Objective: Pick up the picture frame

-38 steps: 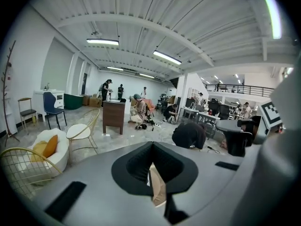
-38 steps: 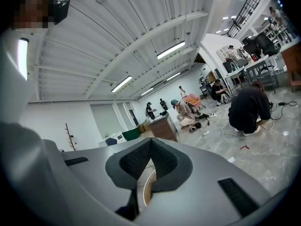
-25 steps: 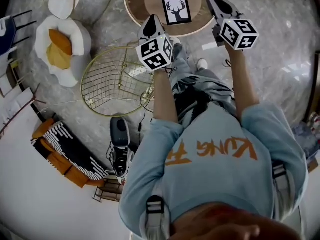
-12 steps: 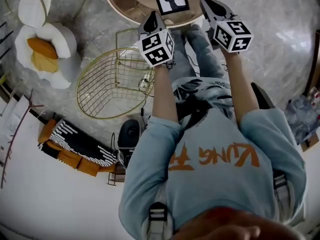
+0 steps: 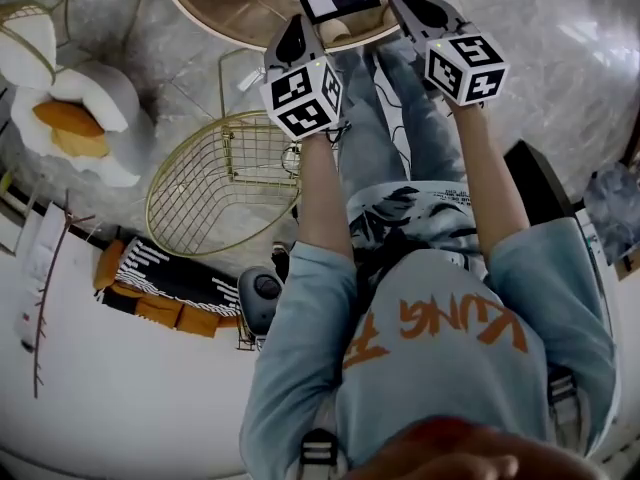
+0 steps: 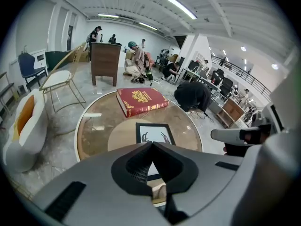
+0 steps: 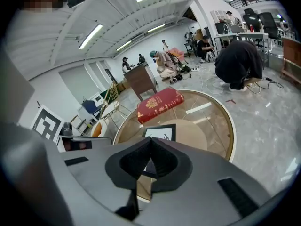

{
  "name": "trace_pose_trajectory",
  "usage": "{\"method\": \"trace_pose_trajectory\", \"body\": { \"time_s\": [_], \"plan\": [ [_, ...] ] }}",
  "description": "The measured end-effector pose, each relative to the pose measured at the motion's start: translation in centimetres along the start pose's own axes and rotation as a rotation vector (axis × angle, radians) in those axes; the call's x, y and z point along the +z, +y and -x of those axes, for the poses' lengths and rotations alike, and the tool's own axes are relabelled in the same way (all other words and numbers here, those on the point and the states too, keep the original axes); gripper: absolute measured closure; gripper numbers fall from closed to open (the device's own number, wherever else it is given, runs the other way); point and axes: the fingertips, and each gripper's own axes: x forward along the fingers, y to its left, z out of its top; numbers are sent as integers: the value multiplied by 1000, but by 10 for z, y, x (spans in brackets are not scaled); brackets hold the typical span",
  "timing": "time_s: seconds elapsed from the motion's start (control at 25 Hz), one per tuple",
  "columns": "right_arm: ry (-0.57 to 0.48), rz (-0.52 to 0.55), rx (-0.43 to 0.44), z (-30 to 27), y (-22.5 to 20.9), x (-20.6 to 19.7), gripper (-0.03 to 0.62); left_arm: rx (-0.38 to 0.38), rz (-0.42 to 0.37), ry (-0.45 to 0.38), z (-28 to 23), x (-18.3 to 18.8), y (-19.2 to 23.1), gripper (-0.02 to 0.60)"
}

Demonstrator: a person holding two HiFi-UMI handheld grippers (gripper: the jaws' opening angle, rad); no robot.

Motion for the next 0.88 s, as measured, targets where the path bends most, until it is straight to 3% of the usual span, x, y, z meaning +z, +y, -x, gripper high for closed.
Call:
{"method": "trace_pose_trajectory", "body": {
  "time_s": [0.32,0.48,0.76,0.8,0.88],
  "plan": [
    [40,3,-33,-46,-37,-29,594,-22,-33,49,-60,-14,10,571],
    [66,0,-24,-61,-41,-37,522,-3,-47,71,-70,-20,15,571],
    [118,27,-34,-86,-52,-50,494,14,-53,90,-87,-29,26,568],
    [124,25,-37,-88,-53,-51,488,10,-53,98,-90,-31,27,553],
    [133,25,-39,-93,-56,-51,482,3,-58,117,-95,-35,28,443]
  ]
}}
